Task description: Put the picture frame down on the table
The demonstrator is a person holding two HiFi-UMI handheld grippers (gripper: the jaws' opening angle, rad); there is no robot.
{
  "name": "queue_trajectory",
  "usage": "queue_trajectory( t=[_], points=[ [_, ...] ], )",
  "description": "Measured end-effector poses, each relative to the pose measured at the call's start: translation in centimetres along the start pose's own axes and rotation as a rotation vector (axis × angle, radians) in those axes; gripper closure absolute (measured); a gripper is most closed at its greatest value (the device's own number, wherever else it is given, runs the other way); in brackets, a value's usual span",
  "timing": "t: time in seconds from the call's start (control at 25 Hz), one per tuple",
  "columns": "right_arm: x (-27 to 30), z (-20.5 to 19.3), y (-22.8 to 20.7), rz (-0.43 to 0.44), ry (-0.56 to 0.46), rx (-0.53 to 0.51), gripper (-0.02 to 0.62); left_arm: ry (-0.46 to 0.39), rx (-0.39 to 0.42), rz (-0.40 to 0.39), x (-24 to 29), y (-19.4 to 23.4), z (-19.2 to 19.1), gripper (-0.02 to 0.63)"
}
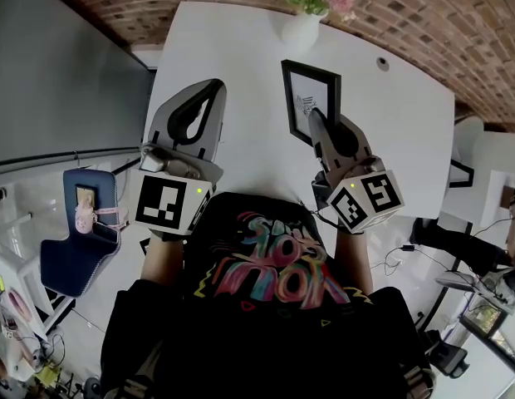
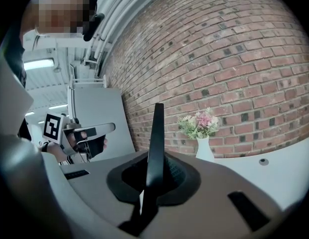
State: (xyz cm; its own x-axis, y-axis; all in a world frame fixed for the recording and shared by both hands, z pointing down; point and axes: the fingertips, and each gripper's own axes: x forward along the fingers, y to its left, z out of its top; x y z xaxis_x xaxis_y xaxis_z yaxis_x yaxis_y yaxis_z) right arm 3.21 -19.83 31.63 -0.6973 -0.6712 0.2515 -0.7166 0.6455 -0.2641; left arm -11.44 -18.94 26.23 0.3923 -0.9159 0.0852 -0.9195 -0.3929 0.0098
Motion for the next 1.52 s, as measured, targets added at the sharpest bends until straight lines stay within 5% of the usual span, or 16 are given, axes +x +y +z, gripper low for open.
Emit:
queue_trajectory(
  t=[0.4, 1.04, 1.52],
  points=[
    [1.2, -2.5, -1.0, -0.003, 0.024, 0.137, 0.557, -0.015, -0.030, -0.010, 0.0, 0.4, -0.8, 0.578],
    [4.3, -12.9, -3.2, 0.050, 0.151, 0.622, 0.557, 0.012, -0.090, -0.055, 0.5, -0.2, -4.2, 0.578],
    [5.4, -18.5, -4.6, 0.026, 0.236, 0.738, 0.557, 0.046, -0.115, -0.074, 1.8, -1.6, -7.5, 0.578]
  ],
)
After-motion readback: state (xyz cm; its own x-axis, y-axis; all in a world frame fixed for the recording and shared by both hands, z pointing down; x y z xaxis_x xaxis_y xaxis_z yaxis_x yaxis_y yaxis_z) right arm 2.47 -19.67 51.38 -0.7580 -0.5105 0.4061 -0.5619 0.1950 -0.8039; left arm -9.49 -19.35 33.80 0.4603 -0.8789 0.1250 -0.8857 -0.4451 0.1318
